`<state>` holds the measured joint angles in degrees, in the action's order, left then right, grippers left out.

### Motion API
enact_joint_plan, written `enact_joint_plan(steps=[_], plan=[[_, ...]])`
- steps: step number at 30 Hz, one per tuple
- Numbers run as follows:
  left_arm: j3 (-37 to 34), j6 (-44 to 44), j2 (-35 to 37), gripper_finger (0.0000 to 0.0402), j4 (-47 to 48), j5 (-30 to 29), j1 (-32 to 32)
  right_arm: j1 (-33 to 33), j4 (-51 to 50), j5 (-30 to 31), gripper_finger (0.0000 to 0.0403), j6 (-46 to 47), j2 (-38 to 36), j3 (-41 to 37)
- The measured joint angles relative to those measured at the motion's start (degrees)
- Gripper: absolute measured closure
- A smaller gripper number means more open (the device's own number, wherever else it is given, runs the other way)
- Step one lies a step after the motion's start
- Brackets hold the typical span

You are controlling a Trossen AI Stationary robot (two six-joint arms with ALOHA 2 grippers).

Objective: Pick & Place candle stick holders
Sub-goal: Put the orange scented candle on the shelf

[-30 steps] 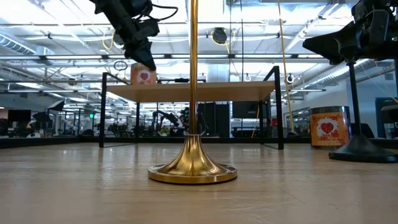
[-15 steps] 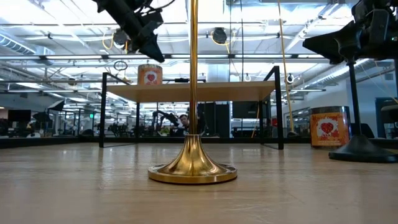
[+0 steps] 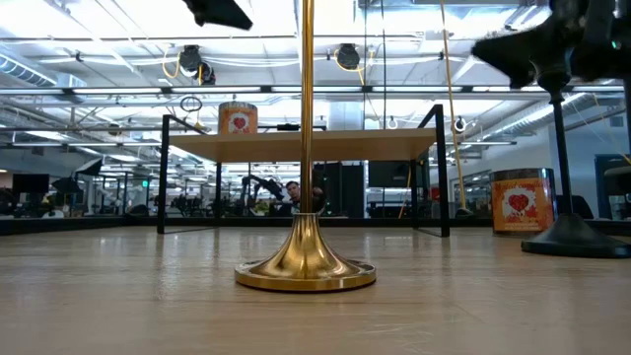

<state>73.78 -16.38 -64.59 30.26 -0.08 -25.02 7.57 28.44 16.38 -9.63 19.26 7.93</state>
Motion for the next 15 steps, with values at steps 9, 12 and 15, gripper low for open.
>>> enact_joint_plan(steps=[9,12,15], plan=[[-8.5,0.5,7.8,0.0328,1.7,0.1,5.7,0.0,-4.2,0.5,0.0324,-2.7,15.2,13.7],[-15.7,1.7,10.2,0.0328,-3.5,0.3,7.8,0.0,-10.5,3.6,0.0307,-2.7,17.7,18.1],[-22.5,2.8,12.4,0.0328,-9.9,2.2,9.6,0.0,-16.9,6.2,0.0281,0.4,19.1,22.0]])
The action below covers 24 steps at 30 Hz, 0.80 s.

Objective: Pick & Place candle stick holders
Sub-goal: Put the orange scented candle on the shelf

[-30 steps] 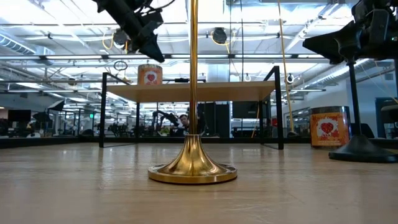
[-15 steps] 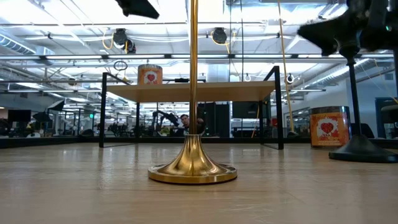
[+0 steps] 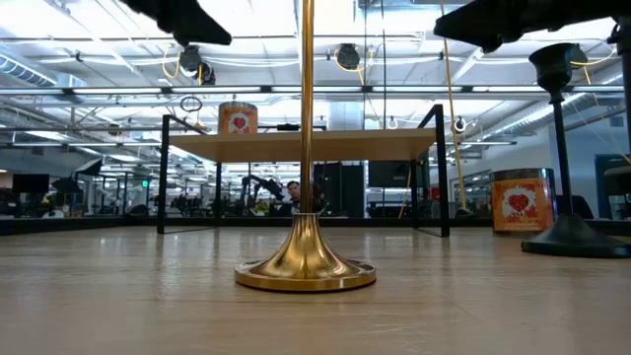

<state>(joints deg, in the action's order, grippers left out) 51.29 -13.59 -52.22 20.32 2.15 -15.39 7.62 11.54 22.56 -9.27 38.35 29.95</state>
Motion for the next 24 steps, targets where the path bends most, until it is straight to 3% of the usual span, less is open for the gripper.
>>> enact_joint_plan(steps=[4,10,17,24], plan=[[-5.7,0.4,2.1,0.0328,-4.5,2.0,2.3,0.0,-10.3,-0.4,0.0249,8.1,0.5,2.4],[-9.0,0.4,2.9,0.0328,-4.5,1.7,4.5,0.0,-17.9,-1.9,0.0228,13.4,-1.9,2.5],[-9.5,0.2,2.8,0.0328,-4.2,0.8,5.8,0.0,-31.6,-7.0,0.0233,26.1,-5.8,2.5],[-9.5,0.2,2.7,0.0328,-4.4,0.8,5.8,0.0,-40.1,-15.3,0.0236,40.0,-2.3,2.5]])
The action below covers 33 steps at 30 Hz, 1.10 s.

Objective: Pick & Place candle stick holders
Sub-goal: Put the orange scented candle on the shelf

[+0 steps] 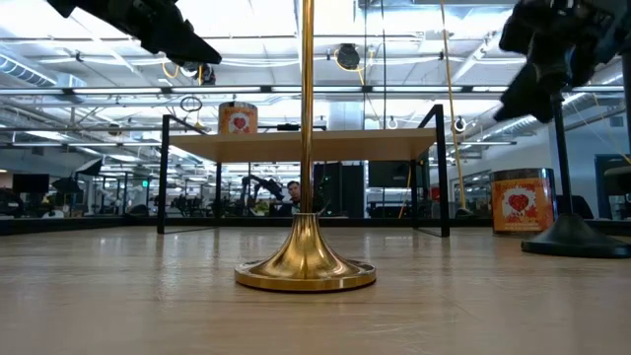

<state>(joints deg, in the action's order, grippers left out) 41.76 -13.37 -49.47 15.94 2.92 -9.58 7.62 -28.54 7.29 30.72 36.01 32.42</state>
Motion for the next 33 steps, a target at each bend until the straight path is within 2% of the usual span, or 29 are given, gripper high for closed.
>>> enact_joint_plan(steps=[3,8,13,17,28,33], plan=[[0.0,0.0,0.0,0.0328,0.0,0.0,0.0,0.0,-4.0,0.5,0.0236,0.2,2.2,0.0],[0.0,-2.8,0.0,0.0328,0.0,0.0,0.0,-0.1,-11.5,7.6,0.0236,-1.2,4.2,0.0],[0.0,-2.6,0.0,0.0328,0.0,0.0,0.0,-0.1,-14.8,7.9,0.0236,-2.2,4.4,0.0],[0.0,-2.7,0.0,0.0328,0.0,0.0,0.0,-0.1,-17.4,11.6,0.0236,-4.2,4.6,0.0],[0.0,-2.5,0.0,0.0328,0.2,0.0,0.0,-0.2,-14.3,12.3,0.0238,-3.9,8.2,-2.9],[0.0,-2.5,0.0,0.0328,0.2,0.0,0.0,-0.2,-13.1,12.7,0.0275,-4.4,9.1,-3.6]])
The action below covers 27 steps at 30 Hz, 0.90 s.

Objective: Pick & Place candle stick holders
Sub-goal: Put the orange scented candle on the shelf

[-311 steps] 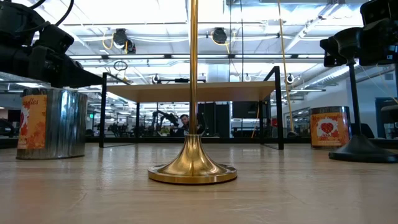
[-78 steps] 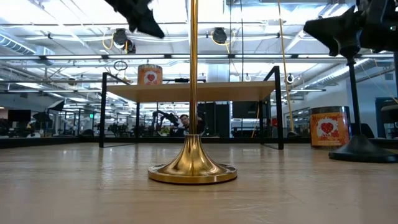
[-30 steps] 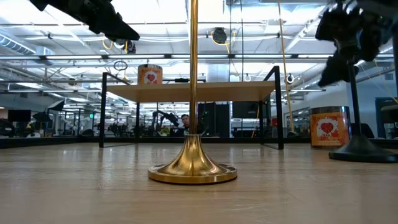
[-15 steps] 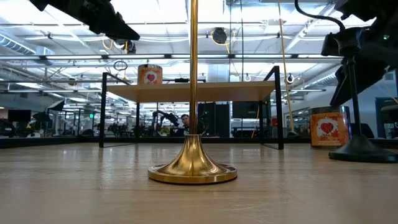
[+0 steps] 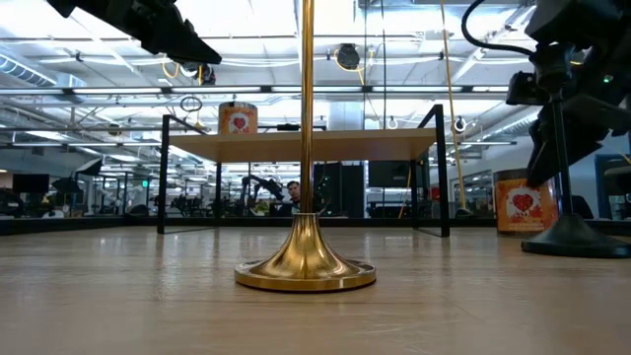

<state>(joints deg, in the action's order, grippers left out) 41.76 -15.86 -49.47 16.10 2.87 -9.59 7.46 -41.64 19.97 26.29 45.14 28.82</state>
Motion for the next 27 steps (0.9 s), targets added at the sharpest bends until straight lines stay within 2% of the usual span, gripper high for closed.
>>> enact_joint_plan(steps=[7,12,18,27], plan=[[0.0,-0.2,0.0,0.0328,-0.1,0.0,0.0,0.0,-0.9,-0.4,0.039,0.2,0.0,0.0],[0.0,-0.1,0.0,0.0328,-0.1,0.0,0.0,0.0,1.1,-1.2,0.039,1.5,0.0,0.0],[0.0,-0.2,0.0,0.0328,-0.1,0.0,0.0,0.1,4.4,-5.7,0.0397,1.5,-0.5,0.4],[0.0,-0.2,0.0,0.0328,-0.1,0.0,0.0,0.2,2.2,-13.2,0.0401,6.2,-0.4,7.0]])
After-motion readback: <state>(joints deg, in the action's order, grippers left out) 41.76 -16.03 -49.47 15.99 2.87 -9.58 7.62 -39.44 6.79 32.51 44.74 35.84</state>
